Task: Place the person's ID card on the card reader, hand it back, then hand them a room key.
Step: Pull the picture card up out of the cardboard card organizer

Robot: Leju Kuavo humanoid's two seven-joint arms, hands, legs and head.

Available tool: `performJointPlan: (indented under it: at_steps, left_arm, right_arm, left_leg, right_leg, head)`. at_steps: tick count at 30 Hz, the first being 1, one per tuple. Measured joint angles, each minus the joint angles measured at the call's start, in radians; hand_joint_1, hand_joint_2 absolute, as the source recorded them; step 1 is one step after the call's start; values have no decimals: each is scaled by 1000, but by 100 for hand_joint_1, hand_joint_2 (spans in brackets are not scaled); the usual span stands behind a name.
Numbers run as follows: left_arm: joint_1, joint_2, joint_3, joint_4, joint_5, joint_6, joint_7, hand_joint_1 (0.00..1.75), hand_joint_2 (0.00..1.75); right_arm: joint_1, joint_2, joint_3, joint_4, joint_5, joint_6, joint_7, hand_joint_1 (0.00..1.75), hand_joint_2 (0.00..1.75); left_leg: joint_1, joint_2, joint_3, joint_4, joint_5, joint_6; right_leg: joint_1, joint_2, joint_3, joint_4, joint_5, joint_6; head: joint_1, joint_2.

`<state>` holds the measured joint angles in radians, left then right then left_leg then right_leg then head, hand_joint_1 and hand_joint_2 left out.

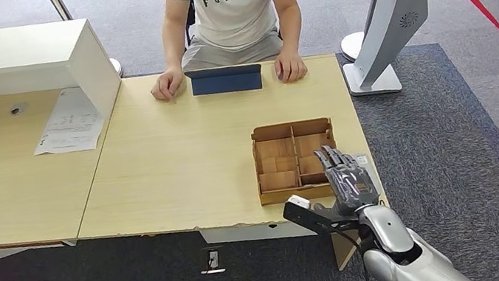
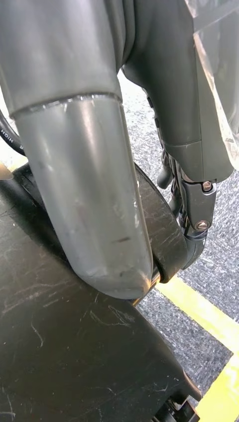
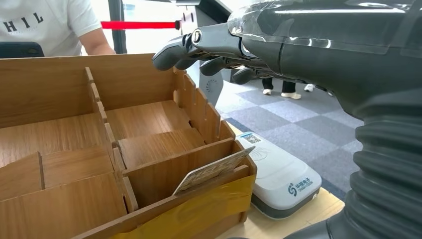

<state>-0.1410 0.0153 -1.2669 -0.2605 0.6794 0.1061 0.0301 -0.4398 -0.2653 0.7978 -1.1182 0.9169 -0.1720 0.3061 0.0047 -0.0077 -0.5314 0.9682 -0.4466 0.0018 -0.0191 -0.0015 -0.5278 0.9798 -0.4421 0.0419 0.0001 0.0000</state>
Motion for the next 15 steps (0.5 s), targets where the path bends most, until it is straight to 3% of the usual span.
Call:
performJointPlan:
  at_steps: [15]
  left_arm:
    - [0, 3, 0, 0, 7, 0, 4, 0, 0]
  right_arm:
    - [-3, -1, 19, 30, -9, -18, -7, 0, 175]
  left_leg:
    - [0, 0, 0, 0, 0, 0]
  right_leg:
    - [0, 0, 0, 0, 0, 0]
  head:
    - [0, 0]
